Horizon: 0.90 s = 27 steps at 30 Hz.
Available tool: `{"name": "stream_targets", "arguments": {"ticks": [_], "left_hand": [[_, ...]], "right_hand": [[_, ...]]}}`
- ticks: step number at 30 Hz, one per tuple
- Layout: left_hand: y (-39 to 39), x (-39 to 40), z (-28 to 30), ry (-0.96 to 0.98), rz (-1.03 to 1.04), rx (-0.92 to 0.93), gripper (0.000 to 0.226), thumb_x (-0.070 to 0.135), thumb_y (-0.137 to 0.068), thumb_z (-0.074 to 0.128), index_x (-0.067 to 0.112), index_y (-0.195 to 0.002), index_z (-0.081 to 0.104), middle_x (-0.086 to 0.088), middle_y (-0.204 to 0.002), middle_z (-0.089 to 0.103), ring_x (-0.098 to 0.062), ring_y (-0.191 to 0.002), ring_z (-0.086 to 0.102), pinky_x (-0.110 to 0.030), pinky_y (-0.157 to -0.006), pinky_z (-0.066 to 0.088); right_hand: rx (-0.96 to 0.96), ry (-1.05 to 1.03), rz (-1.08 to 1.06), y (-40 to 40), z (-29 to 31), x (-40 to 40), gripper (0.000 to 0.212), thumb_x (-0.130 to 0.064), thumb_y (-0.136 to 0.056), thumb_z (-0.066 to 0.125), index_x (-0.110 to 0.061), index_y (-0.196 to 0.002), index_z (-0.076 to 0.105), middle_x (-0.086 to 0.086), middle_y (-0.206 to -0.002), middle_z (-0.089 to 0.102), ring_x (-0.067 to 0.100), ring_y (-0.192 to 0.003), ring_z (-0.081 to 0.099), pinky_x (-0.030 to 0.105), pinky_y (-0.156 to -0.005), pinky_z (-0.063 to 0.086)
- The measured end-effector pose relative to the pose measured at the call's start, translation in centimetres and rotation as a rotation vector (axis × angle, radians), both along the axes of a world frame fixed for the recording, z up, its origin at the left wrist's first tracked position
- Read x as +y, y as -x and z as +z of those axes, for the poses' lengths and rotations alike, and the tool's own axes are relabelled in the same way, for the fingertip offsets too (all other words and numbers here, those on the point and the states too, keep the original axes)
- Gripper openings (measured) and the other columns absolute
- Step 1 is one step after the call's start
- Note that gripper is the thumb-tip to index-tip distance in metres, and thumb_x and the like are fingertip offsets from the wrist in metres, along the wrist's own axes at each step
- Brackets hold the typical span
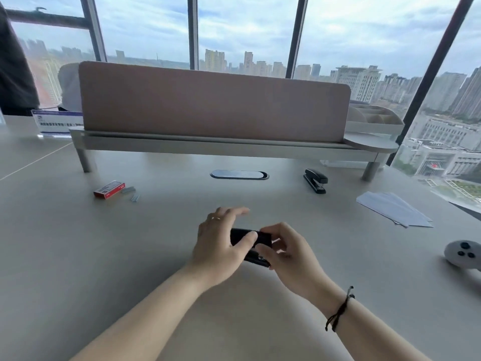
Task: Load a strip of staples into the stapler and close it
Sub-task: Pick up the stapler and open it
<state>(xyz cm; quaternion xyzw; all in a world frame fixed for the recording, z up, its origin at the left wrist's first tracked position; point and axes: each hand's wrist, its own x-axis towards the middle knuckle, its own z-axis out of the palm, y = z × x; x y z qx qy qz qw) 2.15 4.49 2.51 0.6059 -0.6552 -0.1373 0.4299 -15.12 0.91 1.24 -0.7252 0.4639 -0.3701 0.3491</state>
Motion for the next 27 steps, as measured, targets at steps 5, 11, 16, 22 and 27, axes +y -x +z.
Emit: {"name": "stream_targets", "arguments": {"ticks": [5, 11, 16, 22, 27], "left_hand": [[-1.0, 4.0, 0.4, -0.075, -0.187, -0.236, 0.028, 0.043, -0.09, 0.06, 0.035, -0.116, 0.067, 0.016, -0.101, 0.069, -0.006, -0.086, 0.061, -0.027, -0.074, 0.045], [-1.9, 6.1, -0.6, -0.123, -0.221, -0.183, 0.031, 0.041, -0.086, 0.064, 0.038, -0.116, 0.065, 0.019, -0.102, 0.065, -0.004, -0.09, 0.063, -0.029, -0.078, 0.054], [-1.2, 6.5, -1.0, -0.072, -0.17, -0.231, 0.033, 0.047, -0.083, 0.067, 0.039, -0.115, 0.062, 0.018, -0.103, 0.061, -0.005, -0.086, 0.062, -0.027, -0.077, 0.053], [-1.4, 6.7, -0.4, -0.061, -0.198, -0.033, 0.023, 0.032, -0.085, 0.072, 0.031, -0.108, 0.068, 0.015, -0.094, 0.066, -0.002, -0.082, 0.062, -0.017, -0.068, 0.047], [-3.9, 7.5, 0.7, -0.091, -0.246, 0.432, 0.03, 0.018, -0.082, 0.069, 0.009, -0.11, 0.068, 0.016, -0.08, 0.072, 0.001, -0.071, 0.063, -0.009, -0.069, 0.047]], "right_hand": [[-0.031, -0.042, 0.181, 1.0, -0.2, 3.7, 0.017, -0.014, -0.088, 0.074, -0.025, -0.099, 0.067, -0.004, -0.084, 0.074, 0.018, -0.065, 0.064, 0.03, -0.059, 0.048], [-0.037, -0.084, 0.271, 1.0, -0.5, 4.7, 0.033, -0.015, -0.078, 0.076, -0.037, -0.1, 0.063, 0.003, -0.096, 0.073, 0.031, -0.082, 0.066, 0.036, -0.074, 0.053], [-0.049, -0.138, 0.259, 1.1, -0.8, 4.4, 0.048, -0.01, -0.073, 0.081, -0.035, -0.108, 0.06, 0.011, -0.092, 0.075, 0.035, -0.083, 0.069, 0.047, -0.075, 0.056], [-0.004, -0.13, 0.24, 1.2, -0.7, 4.2, 0.04, -0.008, -0.07, 0.084, -0.029, -0.1, 0.067, -0.001, -0.086, 0.077, 0.024, -0.073, 0.07, 0.041, -0.075, 0.057], [0.083, -0.116, 0.251, 1.4, -0.5, 4.0, 0.024, -0.014, -0.073, 0.085, -0.028, -0.09, 0.075, 0.003, -0.081, 0.074, 0.004, -0.064, 0.063, 0.025, -0.068, 0.053]]}}
